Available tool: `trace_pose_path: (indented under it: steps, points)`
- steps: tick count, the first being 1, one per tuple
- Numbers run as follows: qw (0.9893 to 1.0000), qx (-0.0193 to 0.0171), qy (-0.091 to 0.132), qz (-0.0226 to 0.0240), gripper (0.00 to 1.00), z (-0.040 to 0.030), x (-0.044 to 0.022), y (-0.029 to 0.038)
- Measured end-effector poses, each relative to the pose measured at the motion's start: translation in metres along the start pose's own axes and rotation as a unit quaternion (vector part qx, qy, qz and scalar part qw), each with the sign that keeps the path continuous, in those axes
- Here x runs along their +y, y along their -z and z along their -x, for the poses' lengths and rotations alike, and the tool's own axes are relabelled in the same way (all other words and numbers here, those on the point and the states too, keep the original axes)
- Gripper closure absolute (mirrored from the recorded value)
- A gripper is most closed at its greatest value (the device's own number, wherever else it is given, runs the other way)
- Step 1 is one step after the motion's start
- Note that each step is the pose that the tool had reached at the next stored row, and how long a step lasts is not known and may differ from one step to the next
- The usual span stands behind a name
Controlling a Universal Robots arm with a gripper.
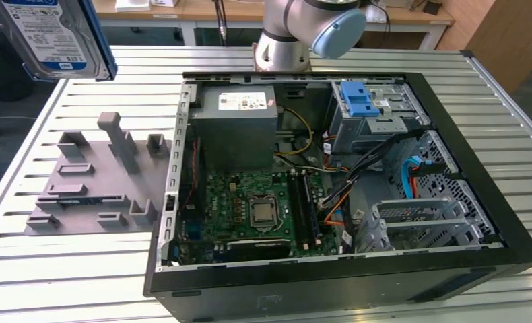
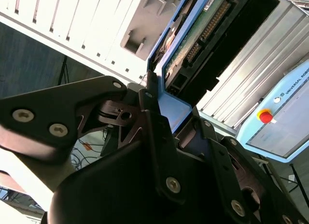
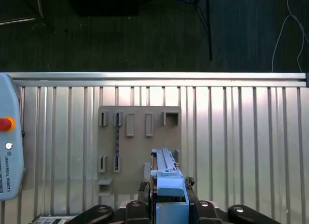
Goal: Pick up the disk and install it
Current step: 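Pick up the disk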
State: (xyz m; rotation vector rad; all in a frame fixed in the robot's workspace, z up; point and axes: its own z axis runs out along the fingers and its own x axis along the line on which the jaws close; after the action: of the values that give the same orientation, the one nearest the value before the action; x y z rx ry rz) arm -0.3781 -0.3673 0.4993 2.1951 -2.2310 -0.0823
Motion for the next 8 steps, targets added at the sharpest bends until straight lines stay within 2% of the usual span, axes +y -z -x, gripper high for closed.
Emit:
trace_pose_path:
  steps: [8]
  points:
    - [1.0, 0.0, 0.0, 0.0, 0.63, -0.005, -0.0068, 0.0005]
